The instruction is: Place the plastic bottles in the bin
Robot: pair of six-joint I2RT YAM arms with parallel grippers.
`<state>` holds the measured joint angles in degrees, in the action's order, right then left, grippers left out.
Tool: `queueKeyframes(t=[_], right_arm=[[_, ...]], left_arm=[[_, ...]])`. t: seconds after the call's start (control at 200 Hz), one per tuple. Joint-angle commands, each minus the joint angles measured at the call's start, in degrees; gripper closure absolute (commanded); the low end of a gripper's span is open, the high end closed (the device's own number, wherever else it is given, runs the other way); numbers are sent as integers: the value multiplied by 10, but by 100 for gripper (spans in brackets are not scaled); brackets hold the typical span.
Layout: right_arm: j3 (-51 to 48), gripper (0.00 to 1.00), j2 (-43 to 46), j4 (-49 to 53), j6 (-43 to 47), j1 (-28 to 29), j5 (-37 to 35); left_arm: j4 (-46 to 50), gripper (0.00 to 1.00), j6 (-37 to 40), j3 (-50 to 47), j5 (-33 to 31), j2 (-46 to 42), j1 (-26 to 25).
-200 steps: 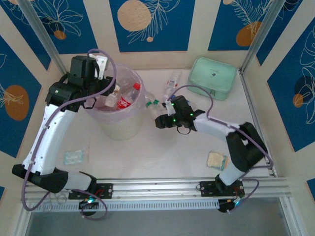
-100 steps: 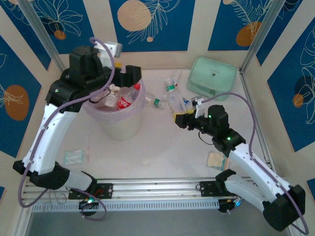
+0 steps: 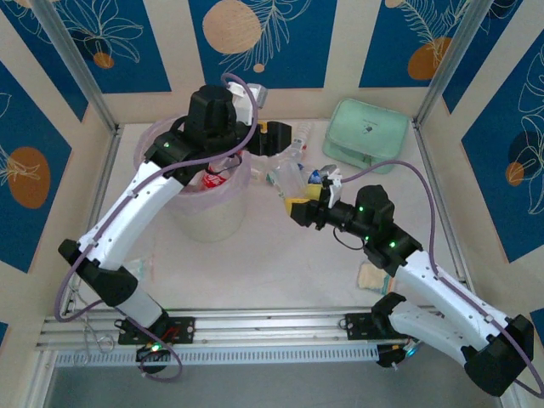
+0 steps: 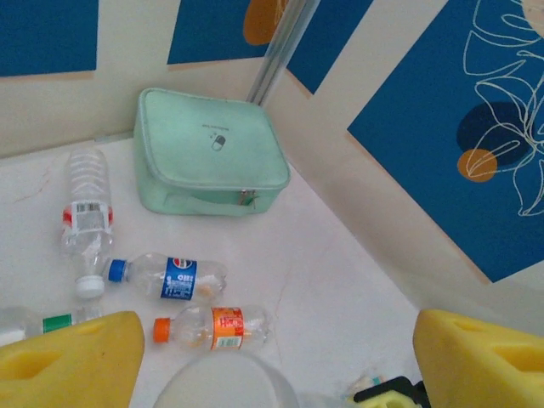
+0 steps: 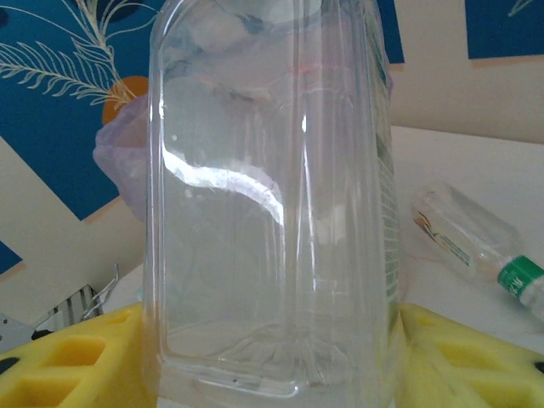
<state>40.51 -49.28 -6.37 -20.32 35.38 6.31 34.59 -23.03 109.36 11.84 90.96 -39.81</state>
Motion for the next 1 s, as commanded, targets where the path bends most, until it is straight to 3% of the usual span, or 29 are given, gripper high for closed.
queueKeyframes(t=[0.0,0.405,0.535,0.57,0.605,0.725,0.996], right_arm=[[11,70,-1,-60,6,5,4],[29,69,-38,-78,3,6,8],[47,53,-45,-47,3,5,8],[52,42,-47,-32,4,3,7],[58,25,-48,-13,3,0,7],[62,0,-46,12,-3,-15,2],[41,1,-8,79,-30,-77,-1]], left_arm=[[-30,26,-16,-8,15,3,-9],[-29,74,-5,-7,-15,-4,-11],[-26,83,11,18,-46,-11,-5],[-25,84,14,27,-53,-13,-2],[-24,86,17,37,-58,-13,3],[-15,91,24,73,-66,-16,20],[-14,97,27,124,-71,-22,82]])
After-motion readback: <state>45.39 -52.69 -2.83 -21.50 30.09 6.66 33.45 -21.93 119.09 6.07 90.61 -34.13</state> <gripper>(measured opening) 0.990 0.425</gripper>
